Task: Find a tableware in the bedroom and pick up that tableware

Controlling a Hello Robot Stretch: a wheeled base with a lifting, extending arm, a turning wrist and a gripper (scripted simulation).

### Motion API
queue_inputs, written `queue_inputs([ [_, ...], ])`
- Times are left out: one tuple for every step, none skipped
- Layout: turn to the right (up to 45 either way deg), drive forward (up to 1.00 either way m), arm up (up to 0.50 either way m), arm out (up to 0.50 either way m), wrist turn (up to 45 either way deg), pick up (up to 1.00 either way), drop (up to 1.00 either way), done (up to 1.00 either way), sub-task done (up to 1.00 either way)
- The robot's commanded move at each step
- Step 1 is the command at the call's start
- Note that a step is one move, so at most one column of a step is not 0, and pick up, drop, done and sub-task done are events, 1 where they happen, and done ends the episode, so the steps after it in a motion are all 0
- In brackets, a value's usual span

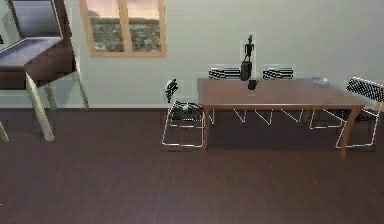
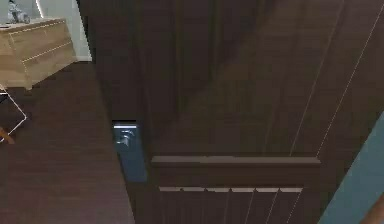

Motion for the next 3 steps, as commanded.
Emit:
queue_inputs([
  [0.0,0.5,0.0,0.0,0.0,0.0,0.0,0.0,0.0],
  [45.0,0.0,0.0,0.0,0.0,0.0,0.0,0.0,0.0],
  [12.0,0.0,0.0,0.0,0.0,0.0,0.0,0.0,0.0],
])
